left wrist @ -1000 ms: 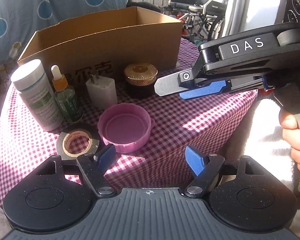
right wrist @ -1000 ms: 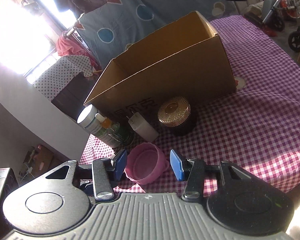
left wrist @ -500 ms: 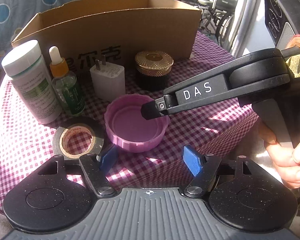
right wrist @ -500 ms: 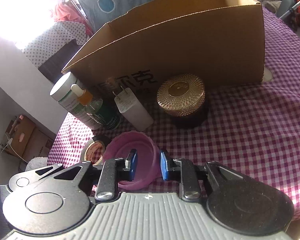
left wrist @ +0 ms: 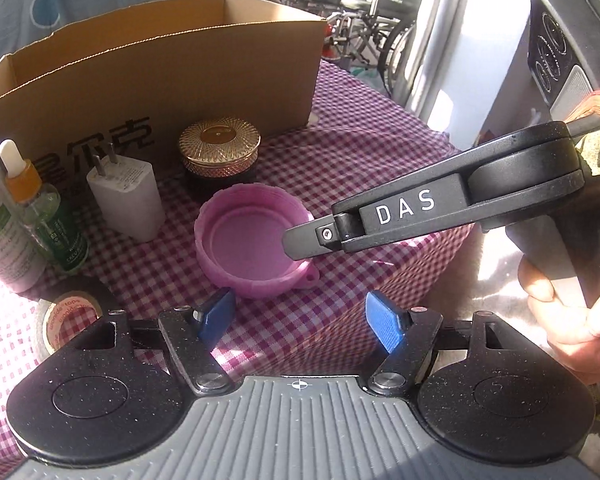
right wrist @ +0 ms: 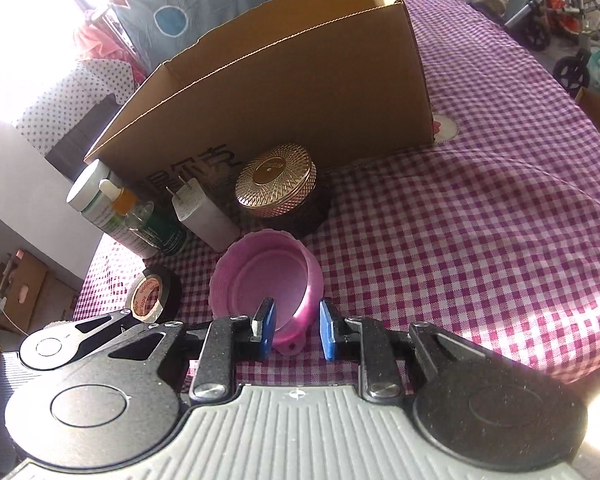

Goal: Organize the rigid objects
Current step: 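Close the right gripper on the rim of the pink lid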

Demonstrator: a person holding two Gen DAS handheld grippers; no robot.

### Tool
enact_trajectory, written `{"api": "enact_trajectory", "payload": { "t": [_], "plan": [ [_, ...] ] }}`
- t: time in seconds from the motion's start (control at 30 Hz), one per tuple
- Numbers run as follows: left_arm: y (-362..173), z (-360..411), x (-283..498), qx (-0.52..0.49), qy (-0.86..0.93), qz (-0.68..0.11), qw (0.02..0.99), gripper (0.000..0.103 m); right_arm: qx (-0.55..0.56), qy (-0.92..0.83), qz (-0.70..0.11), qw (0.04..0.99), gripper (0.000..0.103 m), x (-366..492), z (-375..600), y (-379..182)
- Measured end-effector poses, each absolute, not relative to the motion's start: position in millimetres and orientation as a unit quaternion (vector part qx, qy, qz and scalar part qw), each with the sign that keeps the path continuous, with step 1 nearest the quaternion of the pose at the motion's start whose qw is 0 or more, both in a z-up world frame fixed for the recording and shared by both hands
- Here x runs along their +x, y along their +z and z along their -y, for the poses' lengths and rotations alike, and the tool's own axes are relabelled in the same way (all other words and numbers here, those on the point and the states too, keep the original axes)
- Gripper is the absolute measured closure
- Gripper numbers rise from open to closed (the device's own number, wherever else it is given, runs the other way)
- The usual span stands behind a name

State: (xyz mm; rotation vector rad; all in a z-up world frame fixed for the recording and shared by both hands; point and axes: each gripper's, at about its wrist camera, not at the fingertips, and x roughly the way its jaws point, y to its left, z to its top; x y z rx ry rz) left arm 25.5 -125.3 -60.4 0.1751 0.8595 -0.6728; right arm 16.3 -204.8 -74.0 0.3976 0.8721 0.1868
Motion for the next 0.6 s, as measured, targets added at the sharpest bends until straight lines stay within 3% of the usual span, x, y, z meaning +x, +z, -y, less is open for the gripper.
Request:
{"api": "enact_trajectory", "payload": {
  "t": [0.2,0.6],
  "plan": [
    [-57.4,119.5,27.2,0.092,-0.304,-0.4,0.859,0.017,0.199,0.09,-0.412,0.885,0.077,15.7,211.8,-66.4],
    [-60.3,126.6,42.2,0.098,-0.283,-0.4,0.866,0.018,0.208,0.092,-0.415,0.881,0.077,27.9,207.6,-72.1]
  ]
}}
